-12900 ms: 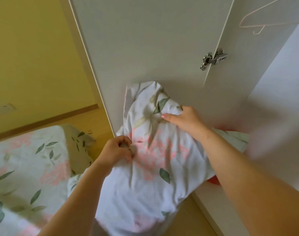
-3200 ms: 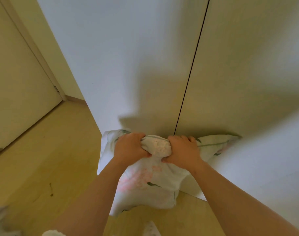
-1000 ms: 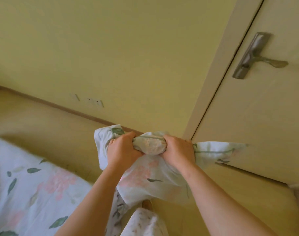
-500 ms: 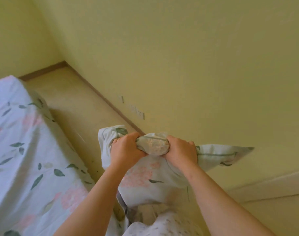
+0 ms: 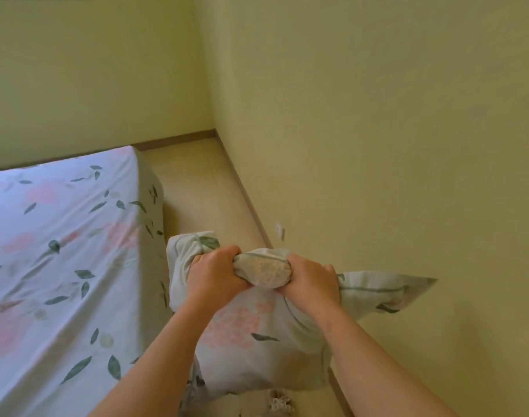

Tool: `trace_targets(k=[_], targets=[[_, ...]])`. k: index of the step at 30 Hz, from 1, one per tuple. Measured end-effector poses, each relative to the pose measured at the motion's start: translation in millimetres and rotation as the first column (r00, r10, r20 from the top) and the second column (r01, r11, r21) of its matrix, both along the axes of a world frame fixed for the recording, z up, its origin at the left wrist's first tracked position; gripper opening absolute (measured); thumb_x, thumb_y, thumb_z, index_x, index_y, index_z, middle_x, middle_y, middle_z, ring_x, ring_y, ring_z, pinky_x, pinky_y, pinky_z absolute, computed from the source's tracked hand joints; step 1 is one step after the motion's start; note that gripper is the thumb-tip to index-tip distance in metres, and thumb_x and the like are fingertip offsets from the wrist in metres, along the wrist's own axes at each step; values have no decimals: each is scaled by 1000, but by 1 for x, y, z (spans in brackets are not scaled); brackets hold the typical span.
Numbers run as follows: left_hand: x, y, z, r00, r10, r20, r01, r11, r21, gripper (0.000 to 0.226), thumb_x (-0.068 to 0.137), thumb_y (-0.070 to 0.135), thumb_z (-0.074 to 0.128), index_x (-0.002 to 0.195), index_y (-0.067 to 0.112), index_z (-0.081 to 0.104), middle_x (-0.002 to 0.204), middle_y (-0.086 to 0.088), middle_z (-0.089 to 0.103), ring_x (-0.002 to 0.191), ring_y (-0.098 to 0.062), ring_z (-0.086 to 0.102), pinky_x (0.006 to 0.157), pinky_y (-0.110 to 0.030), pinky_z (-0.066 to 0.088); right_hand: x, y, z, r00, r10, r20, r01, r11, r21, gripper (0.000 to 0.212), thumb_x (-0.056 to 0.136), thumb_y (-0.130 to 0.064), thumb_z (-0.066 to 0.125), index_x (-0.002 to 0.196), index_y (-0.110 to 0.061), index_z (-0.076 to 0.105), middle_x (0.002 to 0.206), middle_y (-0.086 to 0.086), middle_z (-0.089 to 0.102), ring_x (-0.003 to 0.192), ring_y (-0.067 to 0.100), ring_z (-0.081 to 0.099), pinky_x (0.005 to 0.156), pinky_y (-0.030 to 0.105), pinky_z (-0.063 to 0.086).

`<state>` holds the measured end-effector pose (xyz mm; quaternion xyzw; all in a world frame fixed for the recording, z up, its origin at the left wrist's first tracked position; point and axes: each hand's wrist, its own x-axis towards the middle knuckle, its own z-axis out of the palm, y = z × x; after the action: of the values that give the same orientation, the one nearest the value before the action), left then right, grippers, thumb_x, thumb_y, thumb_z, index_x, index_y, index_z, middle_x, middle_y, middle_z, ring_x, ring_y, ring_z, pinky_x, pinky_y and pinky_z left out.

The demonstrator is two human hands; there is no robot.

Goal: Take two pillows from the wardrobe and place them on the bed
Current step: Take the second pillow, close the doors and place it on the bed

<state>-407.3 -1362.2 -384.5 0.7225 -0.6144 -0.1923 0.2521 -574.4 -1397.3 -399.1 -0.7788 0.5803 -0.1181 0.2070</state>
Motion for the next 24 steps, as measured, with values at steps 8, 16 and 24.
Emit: trace_targets(k=[8,16,24], targets=[[68,-92,-5,980,196,28,-195,980,-29,28,62,35,77,67,20,54,62,6,55,61,-18,52,50,-24,29,77,-120,-2,988,157,-3,-157,987,11,26,78,-50,55,73,-32,38,87,-1,69,85,26,62,70,34,24],[183,-205,-17,959,284,3,-284,959,14,42,60,33,78,55,28,37,55,12,46,60,-17,49,49,-25,26,202,-249,-17,966,257,-15,-257,966,28,27,78,-51,55,95,-32,58,97,-3,69,92,25,62,74,34,26],[313,-330,-9,955,295,-26,-294,954,51,30,61,30,77,65,20,49,60,6,52,62,-19,51,60,-28,33,332,-374,-3,962,267,-63,-264,963,61,34,79,-48,55,61,-30,32,86,0,68,81,26,61,69,33,27]])
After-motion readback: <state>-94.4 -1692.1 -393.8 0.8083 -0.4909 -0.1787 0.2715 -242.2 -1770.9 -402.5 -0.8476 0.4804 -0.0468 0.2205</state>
